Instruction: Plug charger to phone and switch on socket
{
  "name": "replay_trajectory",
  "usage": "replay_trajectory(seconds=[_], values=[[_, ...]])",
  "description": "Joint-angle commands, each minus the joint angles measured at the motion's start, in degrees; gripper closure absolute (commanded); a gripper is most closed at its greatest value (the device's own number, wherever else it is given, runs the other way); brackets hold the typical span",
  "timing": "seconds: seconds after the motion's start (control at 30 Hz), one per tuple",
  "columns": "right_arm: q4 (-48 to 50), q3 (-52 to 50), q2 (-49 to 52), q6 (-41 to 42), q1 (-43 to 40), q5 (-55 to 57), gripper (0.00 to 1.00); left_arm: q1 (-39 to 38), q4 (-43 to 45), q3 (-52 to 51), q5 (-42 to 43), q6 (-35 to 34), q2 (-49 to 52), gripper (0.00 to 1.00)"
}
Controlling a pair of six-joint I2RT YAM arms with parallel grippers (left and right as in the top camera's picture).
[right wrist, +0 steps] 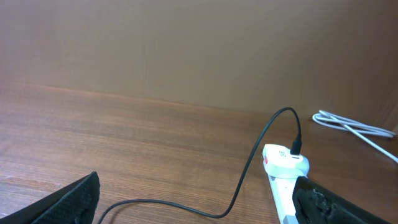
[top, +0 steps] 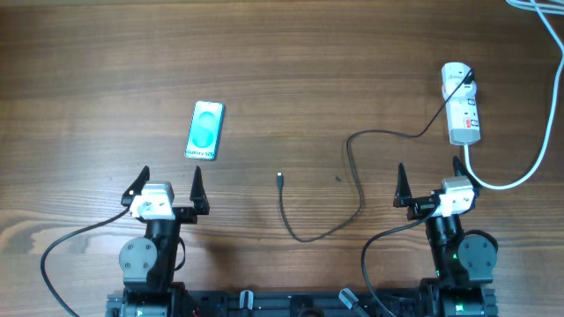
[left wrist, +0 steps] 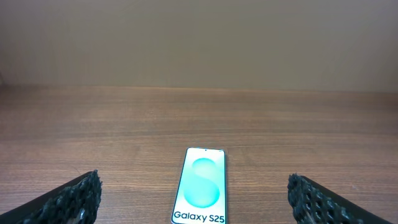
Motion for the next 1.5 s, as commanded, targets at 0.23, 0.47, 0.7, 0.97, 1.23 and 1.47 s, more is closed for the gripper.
replay_trajectory(seconds=[0.23, 0.47, 0.7, 0.97, 1.23, 1.47], values=[[0.2, -0.1, -0.4, -0.3, 0.1, 0.6, 0.00, -0.2, 0.5, -0.1, 6.9, 0.4, -0.6, 0.00], [0.2, -0.1, -0.4, -0.3, 0.1, 0.6, 0.00, -0.2, -17.8, 14.5, 13.7, -19.0, 0.5, 0.00], [0.2, -0.1, -0.4, -0.3, 0.1, 0.6, 0.00, -0.2, -39.4, 46.6, 15.4, -21.9, 24.3, 0.00], [0.2, -0.1, -0.4, -0.3, 0.1, 0.6, 0.00, -0.2, -78.3, 101.1, 14.9, -14.7, 75.6, 0.00], [0.2, -0.1, -0.4, -0.3, 0.1, 0.6, 0.00, -0.2, -82.0, 107.5, 12.0, -14.1, 105.0, 0.00], [0.2, -0.1, -0.4, -0.3, 0.1, 0.6, 0.00, -0.7, -79.4, 107.4, 10.7, -14.3, 121.7, 0.00]])
